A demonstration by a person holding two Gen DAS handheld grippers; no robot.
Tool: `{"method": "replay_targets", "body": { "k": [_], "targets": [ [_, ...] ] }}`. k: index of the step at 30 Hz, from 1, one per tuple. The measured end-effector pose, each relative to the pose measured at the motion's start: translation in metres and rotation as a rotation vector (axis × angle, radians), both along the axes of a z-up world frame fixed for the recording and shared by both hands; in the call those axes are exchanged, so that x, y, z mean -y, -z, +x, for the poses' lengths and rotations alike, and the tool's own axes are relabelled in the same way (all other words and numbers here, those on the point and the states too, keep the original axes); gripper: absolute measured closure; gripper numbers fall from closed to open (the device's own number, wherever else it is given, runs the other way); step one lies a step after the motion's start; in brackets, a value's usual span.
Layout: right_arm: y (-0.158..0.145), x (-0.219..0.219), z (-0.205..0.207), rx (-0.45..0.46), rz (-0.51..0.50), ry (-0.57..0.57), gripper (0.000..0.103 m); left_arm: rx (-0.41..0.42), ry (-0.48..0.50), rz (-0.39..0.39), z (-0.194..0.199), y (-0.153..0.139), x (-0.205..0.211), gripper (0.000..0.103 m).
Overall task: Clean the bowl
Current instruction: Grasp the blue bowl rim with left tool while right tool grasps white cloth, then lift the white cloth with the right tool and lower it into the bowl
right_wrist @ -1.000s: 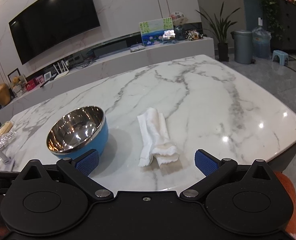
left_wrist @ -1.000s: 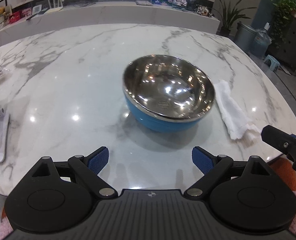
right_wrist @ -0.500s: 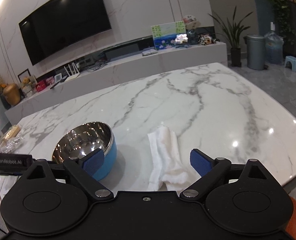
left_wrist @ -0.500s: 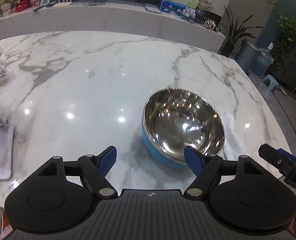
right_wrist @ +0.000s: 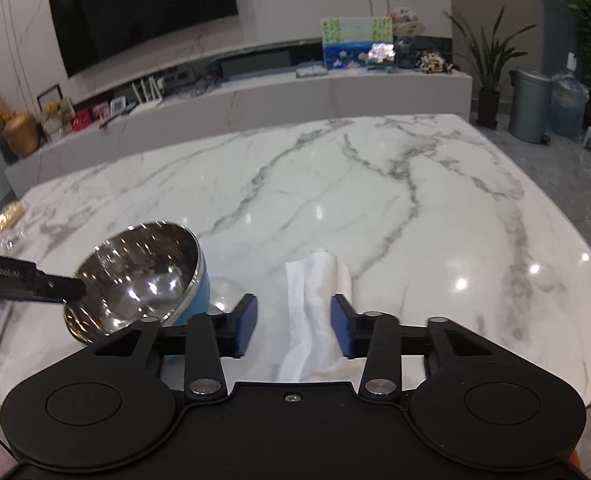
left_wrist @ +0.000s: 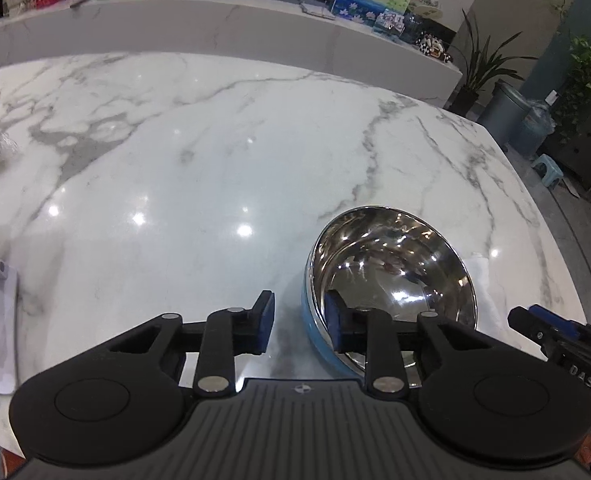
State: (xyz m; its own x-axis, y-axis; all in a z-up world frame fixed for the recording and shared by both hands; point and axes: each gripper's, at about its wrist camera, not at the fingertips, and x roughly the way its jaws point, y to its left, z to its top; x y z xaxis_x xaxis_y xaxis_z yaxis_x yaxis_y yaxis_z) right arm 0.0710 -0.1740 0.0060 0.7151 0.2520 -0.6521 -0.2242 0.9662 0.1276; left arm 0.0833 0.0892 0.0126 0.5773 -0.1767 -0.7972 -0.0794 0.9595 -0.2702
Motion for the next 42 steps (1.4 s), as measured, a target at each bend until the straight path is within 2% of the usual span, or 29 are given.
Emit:
{"method": "replay_targets", "body": {
  "k": [5,19,22,24,27,30,35,37,42],
  "targets": [
    [0.008,-0.003,0.013,-0.035,-0.031,-0.045,0.082,-0.024,0.02,-0.02,0.007,0.004,0.001,0.085],
    [0.031,-0.01,0.029,-0.081,-0.107,-0.066,0.082,-0.063,0.027,-0.012,0.011,0.014,0.012,0.085],
    [0.037,-0.012,0.032,-0.087,-0.122,-0.071,0.094,-0.061,0.03,-0.003,0.01,0.014,0.013,0.085],
    [0.038,-0.011,0.033,-0.092,-0.117,-0.08,0.095,-0.06,0.033,-0.001,0.01,0.015,0.013,0.085],
    [0.032,-0.008,0.035,-0.099,-0.106,-0.097,0.095,-0.059,0.038,0.002,0.01,0.015,0.013,0.085],
    [0.014,-0.005,0.037,-0.086,-0.073,-0.128,0.095,-0.058,0.047,0.012,0.011,0.015,0.014,0.085],
    [-0.024,-0.015,0.038,-0.058,-0.02,-0.244,0.095,-0.058,0.064,0.032,0.013,0.015,0.018,0.085],
    [-0.038,-0.027,0.038,-0.061,0.0,-0.322,0.095,-0.056,0.071,0.039,0.013,0.015,0.02,0.085],
    [-0.05,-0.052,0.039,-0.099,-0.017,-0.455,0.095,-0.053,0.086,0.058,0.014,0.017,0.024,0.086]
  ]
}}
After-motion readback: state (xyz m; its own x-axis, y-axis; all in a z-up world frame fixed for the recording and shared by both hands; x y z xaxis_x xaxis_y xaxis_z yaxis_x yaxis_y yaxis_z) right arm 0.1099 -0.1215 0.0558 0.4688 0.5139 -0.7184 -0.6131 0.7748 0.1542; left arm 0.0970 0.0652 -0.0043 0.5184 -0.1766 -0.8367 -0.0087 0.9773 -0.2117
